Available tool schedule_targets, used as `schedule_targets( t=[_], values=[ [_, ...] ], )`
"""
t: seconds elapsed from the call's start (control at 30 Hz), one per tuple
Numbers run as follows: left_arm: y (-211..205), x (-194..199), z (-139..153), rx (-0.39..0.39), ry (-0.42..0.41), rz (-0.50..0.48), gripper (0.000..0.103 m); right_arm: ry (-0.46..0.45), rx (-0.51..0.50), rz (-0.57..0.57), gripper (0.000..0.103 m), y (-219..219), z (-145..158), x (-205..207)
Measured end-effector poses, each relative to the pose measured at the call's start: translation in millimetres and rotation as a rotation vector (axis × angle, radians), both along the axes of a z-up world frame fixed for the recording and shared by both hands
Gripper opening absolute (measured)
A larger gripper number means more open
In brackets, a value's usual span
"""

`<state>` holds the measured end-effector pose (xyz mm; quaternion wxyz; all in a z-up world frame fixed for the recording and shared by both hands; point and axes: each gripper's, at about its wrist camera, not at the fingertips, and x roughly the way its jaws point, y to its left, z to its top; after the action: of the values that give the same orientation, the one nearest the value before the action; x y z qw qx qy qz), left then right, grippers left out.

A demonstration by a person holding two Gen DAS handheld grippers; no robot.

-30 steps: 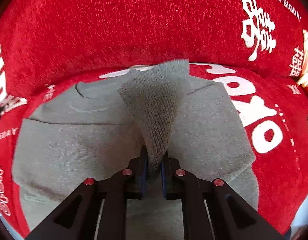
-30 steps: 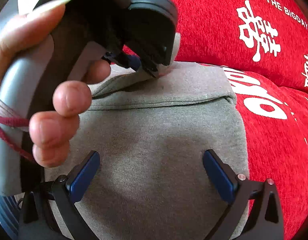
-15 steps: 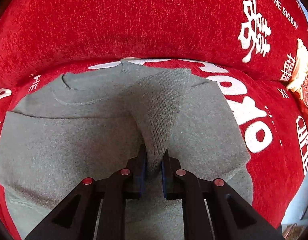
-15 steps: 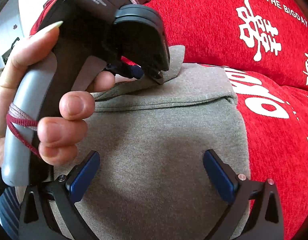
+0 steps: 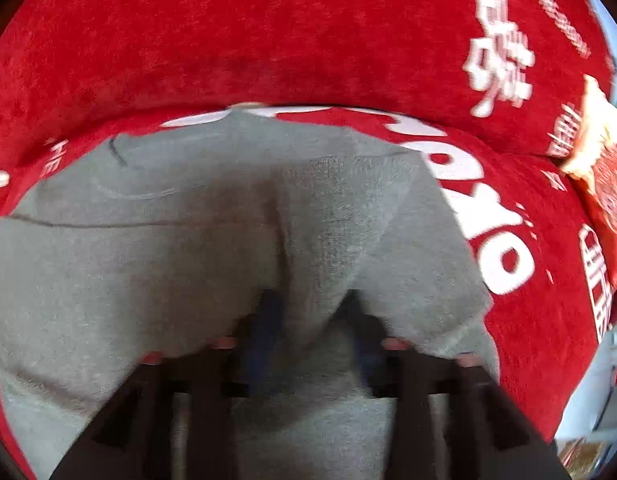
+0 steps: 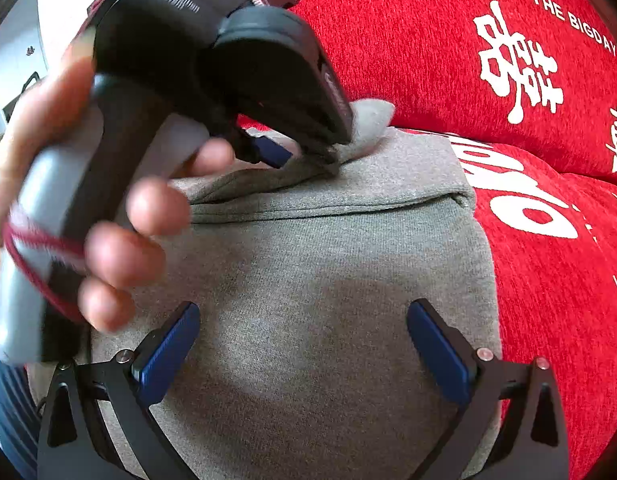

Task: Fold small clothes
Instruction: 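Lay the sleeve onto the sweater body and open the left tool, then withdraw the open left tool above the sweater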

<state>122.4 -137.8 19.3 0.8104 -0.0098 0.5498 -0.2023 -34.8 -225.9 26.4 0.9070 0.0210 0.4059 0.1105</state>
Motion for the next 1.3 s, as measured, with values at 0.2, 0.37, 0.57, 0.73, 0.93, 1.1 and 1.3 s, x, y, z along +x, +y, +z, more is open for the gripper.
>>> schedule_targets(
  t=[0.2,0.37,0.57,0.73,0.93,1.1,1.3],
  values=[
    [-9.7,-2.8,2.1,0.041,-0.019,-0.011,0.072,-0.003,-0.032,0.006,0.103,3.7,0.0,-1.0],
    [-4.1,-8.7,16.7,-0.055,-0.003,-0.055,0.072,-0.006,-0.011,0.003,0.103,1.5,0.5,-1.6],
    [7.5,-2.0,29.5,-0.101,-0.035,-0.019,0.072,-0.005,-0.024,0.002,0.103,3.2,-0.4,-0.9],
    [-3.5,7.4,12.6,-0.321,0.199,-0.131,0.072,-0.006,-0.020,0.003,0.103,3.3,-0.3,-1.7],
    [-8.3,-6.3,12.9,-0.438,0.284,-0.252,0.072,-0.008,-0.001,0.004,0.103,-0.8,0.2,-1.4],
    [23.3,-6.3,29.0,-0.384,0.183,-0.200,0.072,-0.009,-0.003,0.004,0.103,-1.2,0.8,-1.0],
    [101.5,-17.2,50.4,-0.128,-0.078,0.045,0.072,-0.082,0.041,-0.068,0.103,-18.0,24.2,-4.9]
  ],
)
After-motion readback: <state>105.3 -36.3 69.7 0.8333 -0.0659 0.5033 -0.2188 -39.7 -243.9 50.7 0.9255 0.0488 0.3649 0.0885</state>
